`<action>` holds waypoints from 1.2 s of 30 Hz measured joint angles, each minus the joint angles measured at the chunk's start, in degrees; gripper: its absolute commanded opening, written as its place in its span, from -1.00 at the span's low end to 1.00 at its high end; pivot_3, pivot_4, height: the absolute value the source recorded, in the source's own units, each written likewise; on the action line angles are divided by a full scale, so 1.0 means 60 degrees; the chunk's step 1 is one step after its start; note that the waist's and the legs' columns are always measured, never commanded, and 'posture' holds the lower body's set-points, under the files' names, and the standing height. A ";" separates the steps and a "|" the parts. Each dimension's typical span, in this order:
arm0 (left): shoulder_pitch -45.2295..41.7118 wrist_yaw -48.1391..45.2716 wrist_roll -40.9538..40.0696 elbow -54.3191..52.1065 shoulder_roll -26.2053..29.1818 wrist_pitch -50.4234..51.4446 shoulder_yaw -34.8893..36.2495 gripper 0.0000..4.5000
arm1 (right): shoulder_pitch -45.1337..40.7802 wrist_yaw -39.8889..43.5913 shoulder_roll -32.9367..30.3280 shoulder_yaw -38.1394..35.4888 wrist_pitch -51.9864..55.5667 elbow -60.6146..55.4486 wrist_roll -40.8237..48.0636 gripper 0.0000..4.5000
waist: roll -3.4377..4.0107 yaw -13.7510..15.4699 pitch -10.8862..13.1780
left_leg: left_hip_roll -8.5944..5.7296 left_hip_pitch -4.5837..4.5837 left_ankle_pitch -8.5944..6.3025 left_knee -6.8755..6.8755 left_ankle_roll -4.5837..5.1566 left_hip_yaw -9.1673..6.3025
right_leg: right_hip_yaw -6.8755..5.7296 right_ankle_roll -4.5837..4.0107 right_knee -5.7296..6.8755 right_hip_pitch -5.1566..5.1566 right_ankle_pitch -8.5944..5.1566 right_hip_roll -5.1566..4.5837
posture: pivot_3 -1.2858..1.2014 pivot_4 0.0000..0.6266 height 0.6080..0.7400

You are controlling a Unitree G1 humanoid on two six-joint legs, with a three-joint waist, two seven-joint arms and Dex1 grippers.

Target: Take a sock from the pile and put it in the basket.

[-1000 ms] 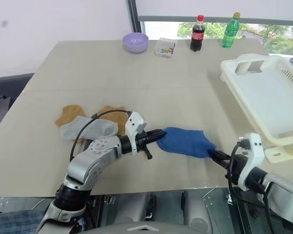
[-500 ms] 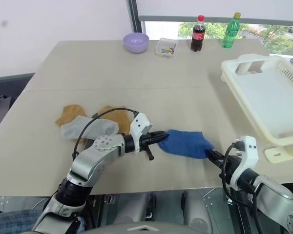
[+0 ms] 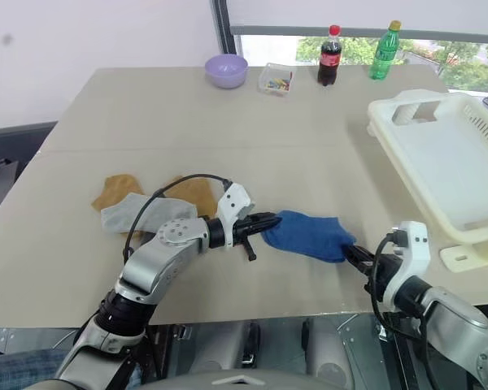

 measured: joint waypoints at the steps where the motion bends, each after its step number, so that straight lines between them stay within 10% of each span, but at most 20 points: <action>1: 0.0001 0.0000 0.0004 0.0017 -0.0004 -0.0032 -0.0010 -1.00 | -0.0020 0.0002 0.0001 0.0069 -0.0014 0.0042 -0.0071 -0.99 | 0.0000 -0.0001 0.0000 | 0.0000 0.0000 0.0000 0.0000 0.0000 0.0001 | 0.0000 0.0000 0.0000 0.0000 0.0000 -0.0001 | 0.03 -0.52 0.92; 5: -0.0004 0.0020 0.0085 0.0338 -0.0110 -0.0173 -0.0098 -1.00 | -0.0065 0.0027 0.0009 0.0346 -0.0020 0.0181 -0.0380 -0.99 | 0.0000 0.0000 0.0000 | 0.0000 0.0001 0.0000 0.0000 0.0000 -0.0001 | -0.0001 0.0000 0.0000 0.0000 0.0000 0.0000 | 0.03 -0.52 0.92; 11: -0.0113 0.0106 0.0370 0.0738 -0.0421 -0.0453 -0.0197 -1.00 | -0.0101 0.0337 0.0009 0.0560 -0.0054 0.0461 -0.1211 0.17 | 0.0000 0.0006 0.0000 | -0.0003 0.0000 0.0000 0.0001 0.0000 0.0002 | 0.0001 0.0001 0.0000 0.0001 0.0001 -0.0001 | 0.03 -0.52 0.92; 23: -0.0079 0.0130 0.0475 0.0802 -0.0465 -0.0575 -0.0271 -1.00 | -0.0532 0.4931 -0.1671 0.1204 -0.3390 0.0306 -0.7439 0.17 | -0.0002 -0.0015 0.0000 | -0.0004 0.0011 0.0000 0.0006 0.0000 0.0007 | -0.0001 0.0005 0.0003 0.0003 0.0002 0.0002 | 0.03 -0.52 0.92; 36: -0.0328 -0.0167 0.0769 0.1313 -0.0576 -0.0996 -0.0448 -1.00 | -0.3682 0.8754 -0.1020 0.4060 -0.5700 0.4449 -1.0410 0.17 | -0.0021 0.0018 0.0006 | -0.0022 0.0010 0.0000 0.0011 0.0000 -0.0008 | -0.0007 0.0001 0.0001 0.0014 0.0046 -0.0011 | 0.03 -0.52 0.92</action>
